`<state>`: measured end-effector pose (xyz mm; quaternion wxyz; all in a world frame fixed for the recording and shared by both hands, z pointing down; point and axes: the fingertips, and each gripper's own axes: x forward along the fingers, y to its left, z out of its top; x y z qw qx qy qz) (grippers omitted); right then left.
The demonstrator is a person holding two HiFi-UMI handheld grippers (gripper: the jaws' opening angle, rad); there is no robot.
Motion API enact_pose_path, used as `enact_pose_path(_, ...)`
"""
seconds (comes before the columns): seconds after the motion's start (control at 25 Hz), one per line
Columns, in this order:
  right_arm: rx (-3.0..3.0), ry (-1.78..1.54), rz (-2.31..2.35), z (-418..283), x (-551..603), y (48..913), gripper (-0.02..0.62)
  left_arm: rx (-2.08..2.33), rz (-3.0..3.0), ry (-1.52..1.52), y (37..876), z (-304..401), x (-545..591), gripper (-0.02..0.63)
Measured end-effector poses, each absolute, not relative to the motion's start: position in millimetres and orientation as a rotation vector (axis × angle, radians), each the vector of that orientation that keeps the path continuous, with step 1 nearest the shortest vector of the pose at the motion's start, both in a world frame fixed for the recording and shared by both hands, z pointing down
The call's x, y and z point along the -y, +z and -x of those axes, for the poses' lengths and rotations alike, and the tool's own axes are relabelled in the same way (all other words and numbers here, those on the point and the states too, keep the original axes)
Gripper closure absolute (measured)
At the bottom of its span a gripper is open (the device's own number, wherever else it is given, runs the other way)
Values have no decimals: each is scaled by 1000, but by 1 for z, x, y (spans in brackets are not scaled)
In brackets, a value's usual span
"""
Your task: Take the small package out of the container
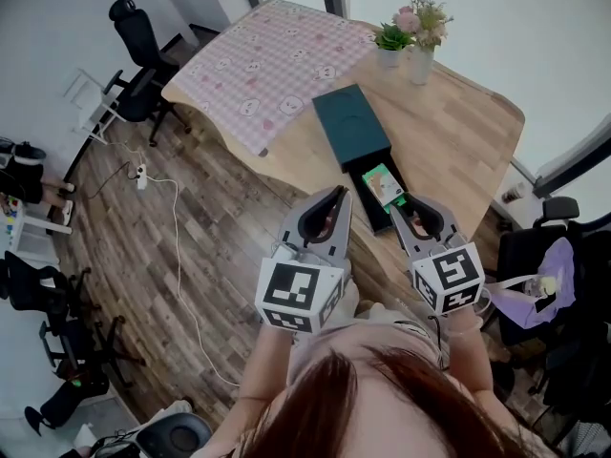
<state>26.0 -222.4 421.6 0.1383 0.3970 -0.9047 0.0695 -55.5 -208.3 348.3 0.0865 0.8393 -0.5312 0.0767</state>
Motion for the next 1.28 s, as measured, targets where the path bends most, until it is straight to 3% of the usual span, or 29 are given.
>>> enact_pose_path(1.28, 2235, 366, -1136, 7, 320, 564, 399, 1317, -2586, 325, 388, 96, 306, 586)
